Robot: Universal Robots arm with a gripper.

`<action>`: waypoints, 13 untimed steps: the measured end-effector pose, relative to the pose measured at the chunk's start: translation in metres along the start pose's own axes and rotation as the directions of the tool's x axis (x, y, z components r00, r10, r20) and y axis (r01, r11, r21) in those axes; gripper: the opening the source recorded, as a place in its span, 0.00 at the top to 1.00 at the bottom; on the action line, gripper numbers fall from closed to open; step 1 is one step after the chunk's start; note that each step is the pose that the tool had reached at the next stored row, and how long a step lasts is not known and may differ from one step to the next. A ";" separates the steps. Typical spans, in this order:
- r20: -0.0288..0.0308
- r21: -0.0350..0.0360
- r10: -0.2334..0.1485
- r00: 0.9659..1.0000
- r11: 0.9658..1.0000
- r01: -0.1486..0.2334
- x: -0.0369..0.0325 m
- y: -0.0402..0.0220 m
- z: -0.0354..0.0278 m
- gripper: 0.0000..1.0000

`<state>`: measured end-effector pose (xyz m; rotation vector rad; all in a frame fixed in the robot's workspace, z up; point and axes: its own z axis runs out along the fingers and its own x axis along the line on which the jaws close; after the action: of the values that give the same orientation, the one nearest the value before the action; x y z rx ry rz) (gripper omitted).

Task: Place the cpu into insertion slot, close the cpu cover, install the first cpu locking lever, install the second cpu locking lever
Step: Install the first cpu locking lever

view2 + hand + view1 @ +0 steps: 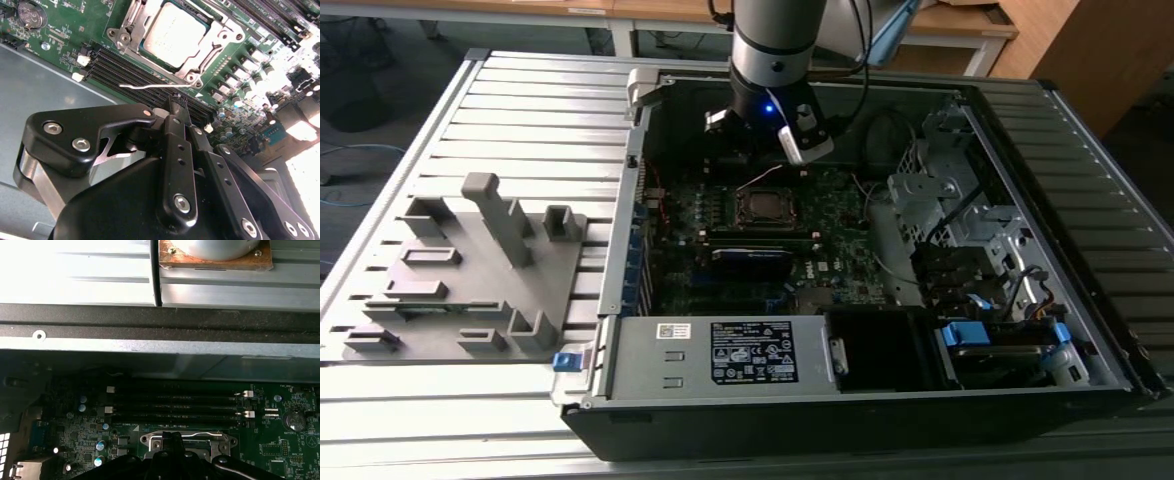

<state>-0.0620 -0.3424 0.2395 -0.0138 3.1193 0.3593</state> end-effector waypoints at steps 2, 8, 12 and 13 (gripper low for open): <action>0.000 0.000 0.000 1.000 1.000 0.000 0.0000 0.0000 0.0000 0.90; 0.000 0.000 0.000 1.000 1.000 0.000 -0.0011 0.0000 0.0000 0.90; 0.000 0.000 0.000 1.000 1.000 0.000 -0.0049 0.0000 0.0000 0.90; 0.000 0.000 0.000 1.000 1.000 0.000 -0.0058 -0.0001 0.0000 0.90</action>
<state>-0.0562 -0.3424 0.2395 -0.0138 3.1194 0.3592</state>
